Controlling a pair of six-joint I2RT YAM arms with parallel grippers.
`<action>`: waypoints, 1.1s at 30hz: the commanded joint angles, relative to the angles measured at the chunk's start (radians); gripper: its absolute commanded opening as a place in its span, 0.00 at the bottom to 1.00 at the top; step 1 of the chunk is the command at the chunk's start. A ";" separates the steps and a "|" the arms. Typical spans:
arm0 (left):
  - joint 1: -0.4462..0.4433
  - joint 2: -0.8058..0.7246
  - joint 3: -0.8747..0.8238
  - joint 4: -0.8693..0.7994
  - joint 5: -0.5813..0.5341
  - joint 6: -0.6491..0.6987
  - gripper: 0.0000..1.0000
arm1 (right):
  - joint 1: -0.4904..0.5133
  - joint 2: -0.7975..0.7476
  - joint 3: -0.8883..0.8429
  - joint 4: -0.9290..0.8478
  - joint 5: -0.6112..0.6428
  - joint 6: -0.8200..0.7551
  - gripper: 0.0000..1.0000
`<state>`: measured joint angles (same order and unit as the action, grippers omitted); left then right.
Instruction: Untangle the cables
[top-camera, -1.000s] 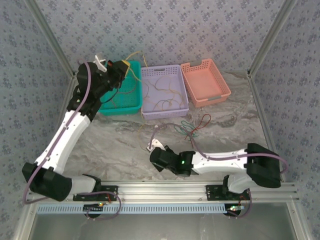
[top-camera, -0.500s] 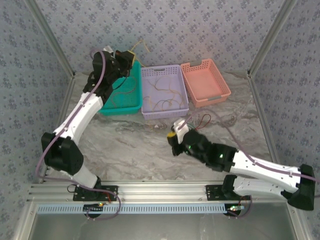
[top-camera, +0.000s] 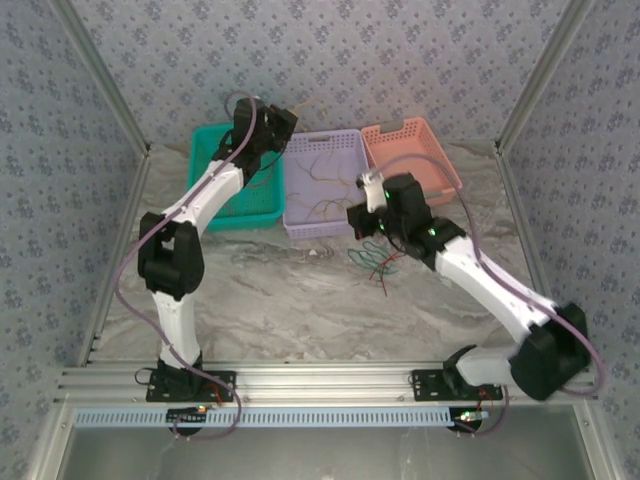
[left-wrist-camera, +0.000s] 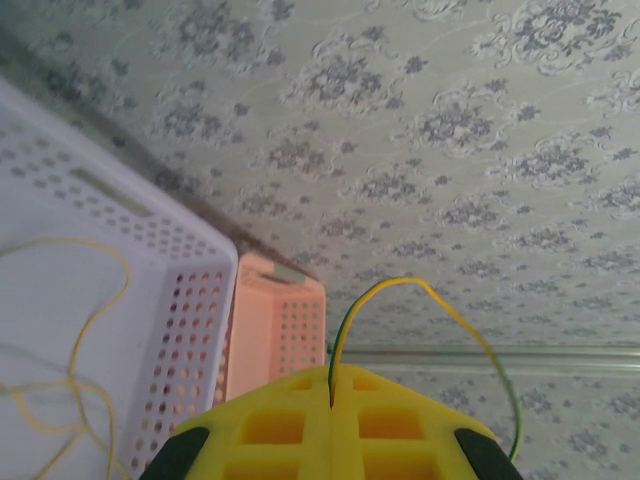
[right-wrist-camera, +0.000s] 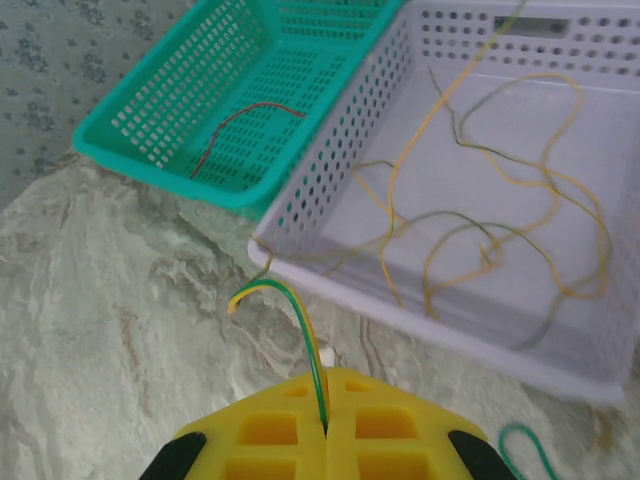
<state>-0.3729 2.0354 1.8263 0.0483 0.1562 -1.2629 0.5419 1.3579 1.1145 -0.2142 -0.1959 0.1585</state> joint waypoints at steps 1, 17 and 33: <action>-0.011 0.089 0.116 -0.078 -0.049 0.094 0.00 | -0.042 0.135 0.109 0.009 -0.125 -0.056 0.00; -0.048 0.172 0.341 -0.393 -0.225 0.319 0.68 | -0.072 0.376 0.204 0.047 0.004 0.007 0.49; -0.245 -0.416 -0.349 -0.325 -0.374 0.372 0.79 | -0.258 -0.224 -0.374 -0.064 0.207 0.639 0.52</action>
<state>-0.5320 1.7016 1.5784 -0.2558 -0.1791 -0.9264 0.2974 1.1549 0.8276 -0.1925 -0.0074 0.5774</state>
